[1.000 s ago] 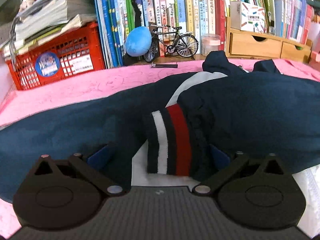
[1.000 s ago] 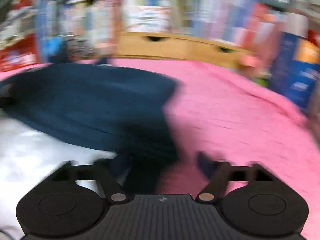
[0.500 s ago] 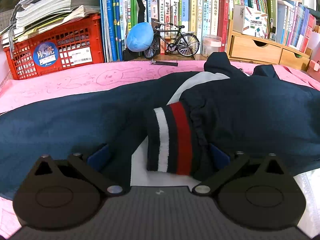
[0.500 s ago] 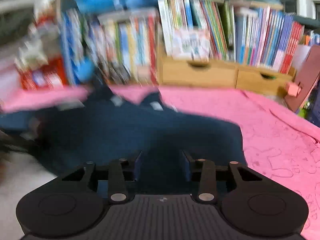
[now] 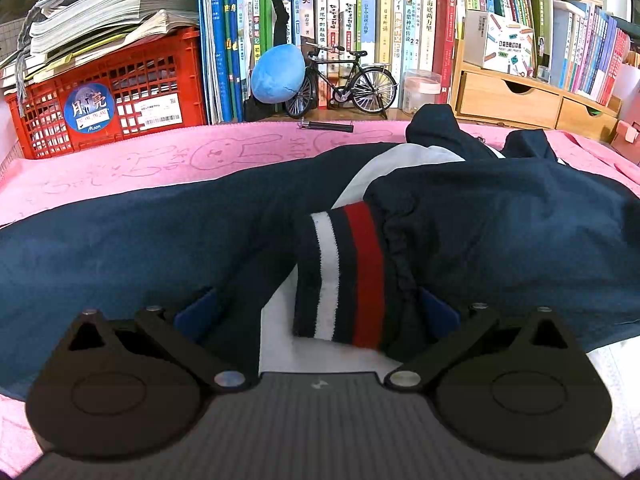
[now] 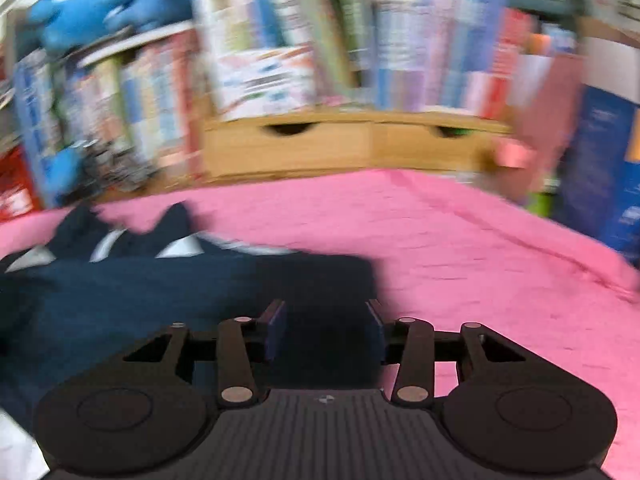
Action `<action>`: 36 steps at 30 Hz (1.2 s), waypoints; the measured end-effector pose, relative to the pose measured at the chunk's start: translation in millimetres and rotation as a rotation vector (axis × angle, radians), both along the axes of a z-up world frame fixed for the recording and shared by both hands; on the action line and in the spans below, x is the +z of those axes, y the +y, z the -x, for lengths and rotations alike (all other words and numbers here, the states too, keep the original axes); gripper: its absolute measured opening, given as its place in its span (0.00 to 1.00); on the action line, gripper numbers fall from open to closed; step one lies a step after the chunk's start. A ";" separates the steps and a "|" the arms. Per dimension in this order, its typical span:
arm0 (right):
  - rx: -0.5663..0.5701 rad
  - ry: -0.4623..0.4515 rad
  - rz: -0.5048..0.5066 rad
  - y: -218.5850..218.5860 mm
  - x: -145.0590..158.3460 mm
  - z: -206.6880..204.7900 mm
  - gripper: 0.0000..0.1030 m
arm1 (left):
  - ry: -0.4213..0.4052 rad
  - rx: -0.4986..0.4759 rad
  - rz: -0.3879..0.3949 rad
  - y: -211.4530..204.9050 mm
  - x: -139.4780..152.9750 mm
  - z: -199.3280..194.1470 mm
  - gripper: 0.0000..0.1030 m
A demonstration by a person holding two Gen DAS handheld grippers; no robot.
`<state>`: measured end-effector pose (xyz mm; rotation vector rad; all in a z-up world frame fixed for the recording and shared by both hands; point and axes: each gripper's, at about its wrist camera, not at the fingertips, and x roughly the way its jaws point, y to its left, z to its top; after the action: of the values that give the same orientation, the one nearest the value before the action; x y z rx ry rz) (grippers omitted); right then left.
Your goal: Fold clothes
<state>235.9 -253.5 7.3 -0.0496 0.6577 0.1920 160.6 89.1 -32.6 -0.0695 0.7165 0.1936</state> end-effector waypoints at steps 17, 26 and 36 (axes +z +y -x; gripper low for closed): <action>-0.036 0.022 0.192 -47.9 -21.6 57.6 0.64 | -0.002 -0.007 0.004 -1.2 -0.2 0.1 1.00; 0.177 -0.081 0.292 12.7 -18.2 125.6 0.64 | -0.002 -0.006 0.005 -1.3 -0.2 0.0 1.00; -0.098 -0.048 0.324 -45.8 -24.2 104.8 0.80 | -0.003 -0.006 0.006 -1.2 -0.3 0.0 1.00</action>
<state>131.1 -299.3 -16.9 -0.3322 0.6365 -0.0116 160.6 87.9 -32.9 -0.0728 0.7140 0.1853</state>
